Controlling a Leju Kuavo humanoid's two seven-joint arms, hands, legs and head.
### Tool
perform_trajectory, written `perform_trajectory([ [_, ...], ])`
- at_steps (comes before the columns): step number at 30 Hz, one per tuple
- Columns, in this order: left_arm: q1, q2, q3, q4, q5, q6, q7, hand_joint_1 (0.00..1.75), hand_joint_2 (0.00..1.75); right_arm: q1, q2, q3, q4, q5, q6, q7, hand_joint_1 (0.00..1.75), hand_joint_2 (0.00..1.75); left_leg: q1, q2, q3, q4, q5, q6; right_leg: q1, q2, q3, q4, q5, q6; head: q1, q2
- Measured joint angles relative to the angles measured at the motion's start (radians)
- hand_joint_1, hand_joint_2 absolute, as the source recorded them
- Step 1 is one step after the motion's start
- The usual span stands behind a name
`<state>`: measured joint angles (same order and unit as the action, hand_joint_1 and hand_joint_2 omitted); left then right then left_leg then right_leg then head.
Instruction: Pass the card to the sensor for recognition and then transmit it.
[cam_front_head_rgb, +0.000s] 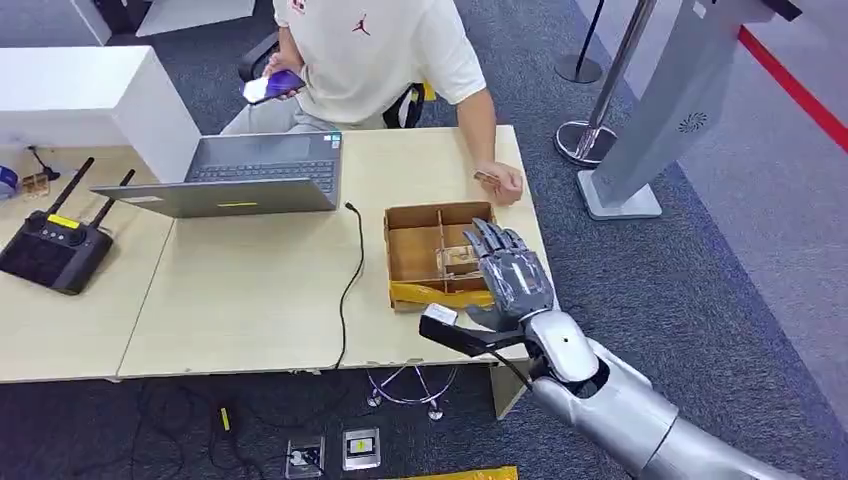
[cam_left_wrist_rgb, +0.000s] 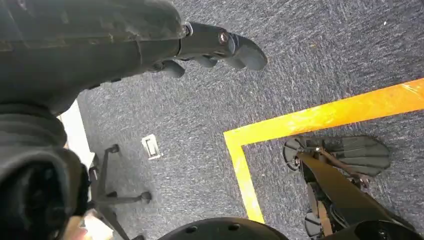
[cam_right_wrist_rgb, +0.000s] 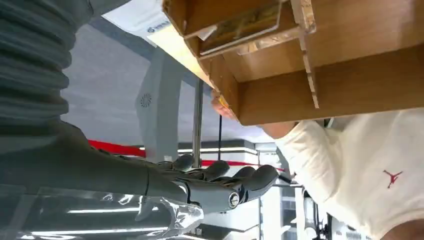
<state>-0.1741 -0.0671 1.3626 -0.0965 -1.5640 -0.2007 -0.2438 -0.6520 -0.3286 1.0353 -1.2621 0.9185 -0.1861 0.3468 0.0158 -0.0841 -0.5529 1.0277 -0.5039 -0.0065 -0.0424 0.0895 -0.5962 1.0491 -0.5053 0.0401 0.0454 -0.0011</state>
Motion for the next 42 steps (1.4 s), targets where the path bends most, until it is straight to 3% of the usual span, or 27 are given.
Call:
perform_trajectory([
  [6,0.000,0.000,0.006,0.000,0.000,0.000,0.000,0.00,0.00,-0.029,0.060,0.021,0.103,0.007,-0.085,-0.032,0.00,1.75,0.000,0.000,0.000,0.000,0.000,0.000,0.000,0.000,0.000,0.000,0.000,0.000,0.000,0.000],
  [16,0.000,0.000,0.007,0.000,0.000,0.000,0.000,0.00,0.00,-0.047,0.119,0.047,0.220,-0.006,-0.108,-0.052,0.00,1.75,0.000,0.000,0.000,0.000,0.000,0.000,0.000,0.000,0.000,0.000,0.000,0.000,0.000,0.000],
  [42,0.001,-0.001,0.008,0.000,0.001,0.000,0.000,0.00,0.00,-0.046,0.130,0.060,0.322,-0.084,-0.125,-0.063,0.00,1.75,0.000,0.000,0.000,0.000,0.000,0.000,0.000,0.000,0.000,0.000,0.000,0.000,0.000,0.000],
])
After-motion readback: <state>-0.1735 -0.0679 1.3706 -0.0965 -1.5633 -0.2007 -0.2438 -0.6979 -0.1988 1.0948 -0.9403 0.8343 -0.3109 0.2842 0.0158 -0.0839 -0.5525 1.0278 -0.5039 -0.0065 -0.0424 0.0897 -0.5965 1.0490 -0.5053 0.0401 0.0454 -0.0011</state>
